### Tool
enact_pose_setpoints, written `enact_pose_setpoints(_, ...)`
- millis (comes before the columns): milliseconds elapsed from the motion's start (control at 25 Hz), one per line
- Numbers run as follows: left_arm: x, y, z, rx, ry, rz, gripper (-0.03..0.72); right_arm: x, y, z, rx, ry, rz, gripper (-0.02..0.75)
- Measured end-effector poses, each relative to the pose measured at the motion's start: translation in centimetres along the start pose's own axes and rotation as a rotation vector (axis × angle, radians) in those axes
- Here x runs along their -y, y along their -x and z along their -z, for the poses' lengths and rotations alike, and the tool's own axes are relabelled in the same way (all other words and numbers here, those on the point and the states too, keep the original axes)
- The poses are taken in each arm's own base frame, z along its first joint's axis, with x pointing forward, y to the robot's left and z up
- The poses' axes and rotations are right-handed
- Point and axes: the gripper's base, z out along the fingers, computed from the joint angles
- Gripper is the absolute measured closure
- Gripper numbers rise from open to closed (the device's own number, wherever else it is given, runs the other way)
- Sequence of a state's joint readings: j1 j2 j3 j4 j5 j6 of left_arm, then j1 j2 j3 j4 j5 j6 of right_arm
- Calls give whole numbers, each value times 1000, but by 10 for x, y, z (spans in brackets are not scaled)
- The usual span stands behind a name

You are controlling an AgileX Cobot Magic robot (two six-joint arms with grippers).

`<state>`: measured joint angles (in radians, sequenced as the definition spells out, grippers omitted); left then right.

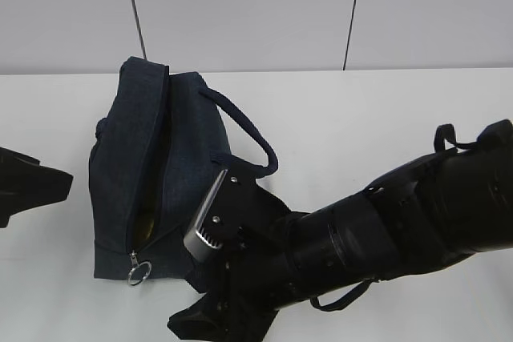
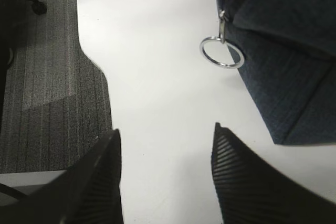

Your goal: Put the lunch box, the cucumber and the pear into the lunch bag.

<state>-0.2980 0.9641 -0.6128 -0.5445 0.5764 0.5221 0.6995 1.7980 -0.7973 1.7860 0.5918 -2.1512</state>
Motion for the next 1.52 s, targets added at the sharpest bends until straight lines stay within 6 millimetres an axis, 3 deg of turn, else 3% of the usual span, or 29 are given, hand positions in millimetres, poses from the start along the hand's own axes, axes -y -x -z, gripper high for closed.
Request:
enact_pose_setpoints(520,0,0,0,-1,-2,2,359,-3,2,0,18,38,-32,311)
enact_pose_setpoints(760,0,0,0,-1,-2,2,359,-8,-7,-2,-218,73,-14,313)
enact_pose_setpoints(960,0,0,0,0,-3,4,359,-4,-13,-6,-396,-125,-31,313)
enact_pose_setpoints(1240,0,0,0,0,-3,4,359,-19,-2,-20,-293,-309,-87,314)
enact_pose_setpoints(1520,0,0,0,0,-3,4,359,-19,-19,-17,-130,-434,-235,314)
